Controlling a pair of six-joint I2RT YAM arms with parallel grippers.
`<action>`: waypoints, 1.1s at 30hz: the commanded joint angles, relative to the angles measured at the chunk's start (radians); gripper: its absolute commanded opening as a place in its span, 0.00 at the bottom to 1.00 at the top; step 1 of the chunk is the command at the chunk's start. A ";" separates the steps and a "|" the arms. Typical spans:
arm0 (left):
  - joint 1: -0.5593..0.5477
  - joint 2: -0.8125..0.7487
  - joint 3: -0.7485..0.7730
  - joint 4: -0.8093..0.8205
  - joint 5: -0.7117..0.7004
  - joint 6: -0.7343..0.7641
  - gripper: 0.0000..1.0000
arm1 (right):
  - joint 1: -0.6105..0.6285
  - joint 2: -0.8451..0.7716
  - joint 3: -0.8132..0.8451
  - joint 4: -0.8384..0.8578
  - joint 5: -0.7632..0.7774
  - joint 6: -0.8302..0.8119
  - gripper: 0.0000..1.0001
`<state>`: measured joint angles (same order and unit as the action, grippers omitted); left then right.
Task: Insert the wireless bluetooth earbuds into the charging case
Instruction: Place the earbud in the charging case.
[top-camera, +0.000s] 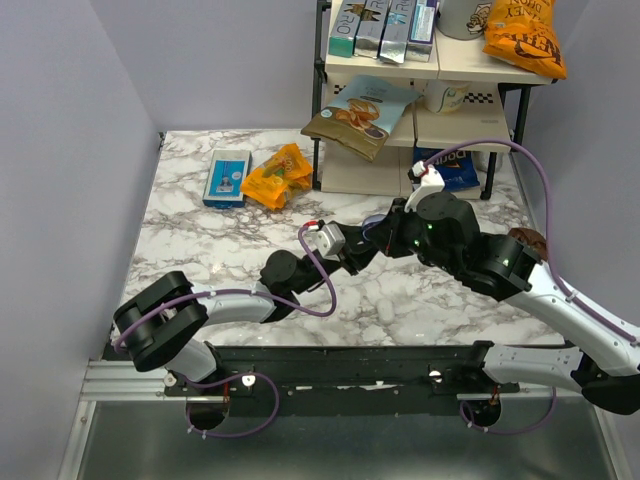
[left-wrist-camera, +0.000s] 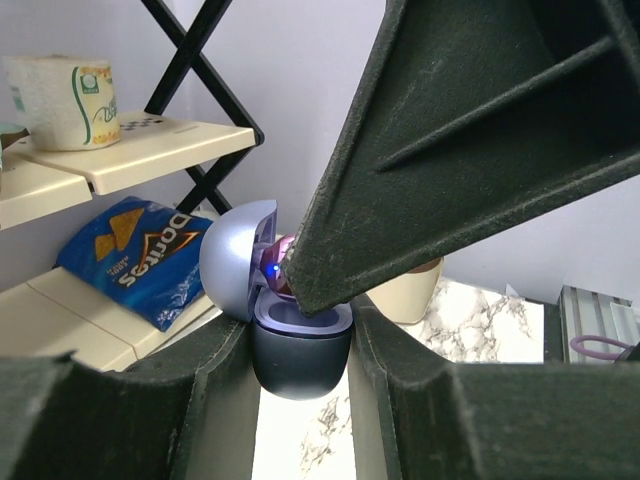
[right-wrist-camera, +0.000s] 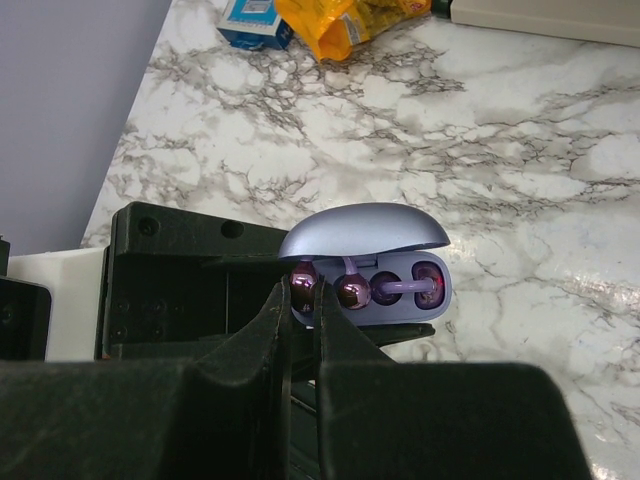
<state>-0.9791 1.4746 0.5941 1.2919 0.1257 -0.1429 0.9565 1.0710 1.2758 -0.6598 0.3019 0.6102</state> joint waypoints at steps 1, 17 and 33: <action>0.000 0.007 0.024 0.399 0.031 -0.004 0.00 | 0.005 0.007 0.023 -0.001 0.003 0.000 0.01; 0.000 0.015 0.033 0.399 0.034 -0.007 0.00 | 0.005 0.015 0.031 -0.001 -0.021 -0.004 0.13; 0.000 0.015 0.033 0.399 0.025 0.000 0.00 | 0.005 0.000 0.037 -0.021 -0.017 -0.012 0.40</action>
<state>-0.9791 1.4879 0.6003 1.2911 0.1284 -0.1432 0.9577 1.0805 1.2793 -0.6598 0.2798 0.6056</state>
